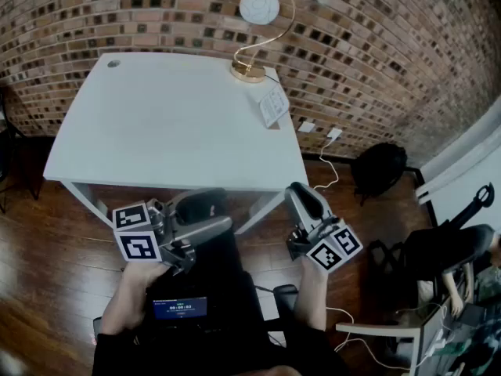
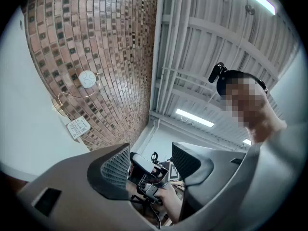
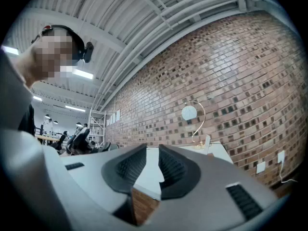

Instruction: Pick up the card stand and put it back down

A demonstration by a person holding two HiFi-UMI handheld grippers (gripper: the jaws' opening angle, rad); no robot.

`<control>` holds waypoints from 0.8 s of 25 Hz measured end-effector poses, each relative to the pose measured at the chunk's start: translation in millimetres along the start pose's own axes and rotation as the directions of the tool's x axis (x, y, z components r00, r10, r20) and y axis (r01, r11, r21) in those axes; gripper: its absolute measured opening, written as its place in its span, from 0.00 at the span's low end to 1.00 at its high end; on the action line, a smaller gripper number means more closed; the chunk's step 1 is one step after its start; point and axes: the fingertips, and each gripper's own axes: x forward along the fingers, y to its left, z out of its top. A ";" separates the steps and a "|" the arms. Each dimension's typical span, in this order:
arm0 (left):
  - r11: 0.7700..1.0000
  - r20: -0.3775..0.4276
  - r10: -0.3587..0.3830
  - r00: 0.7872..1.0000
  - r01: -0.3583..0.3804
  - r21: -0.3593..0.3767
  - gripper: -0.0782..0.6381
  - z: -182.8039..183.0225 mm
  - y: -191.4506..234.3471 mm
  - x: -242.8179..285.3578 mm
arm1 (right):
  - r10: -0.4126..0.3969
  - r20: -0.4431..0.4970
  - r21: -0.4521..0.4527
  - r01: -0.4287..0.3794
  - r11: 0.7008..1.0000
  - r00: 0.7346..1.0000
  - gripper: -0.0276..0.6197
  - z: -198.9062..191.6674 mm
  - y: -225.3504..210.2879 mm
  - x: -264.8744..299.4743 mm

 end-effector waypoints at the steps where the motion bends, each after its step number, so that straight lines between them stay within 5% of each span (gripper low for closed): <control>1: 1.000 -0.002 -0.001 1.000 0.001 0.000 0.47 2.0 4.0 2.5 | 0.001 0.000 0.000 -0.001 1.000 1.000 0.21 0.9 -4.2 3.7; 20: 0.998 0.012 0.032 0.999 -0.031 -0.051 0.47 25.1 76.9 25.3 | -0.058 -0.074 0.027 0.060 0.998 0.996 0.22 -15.2 -92.7 55.6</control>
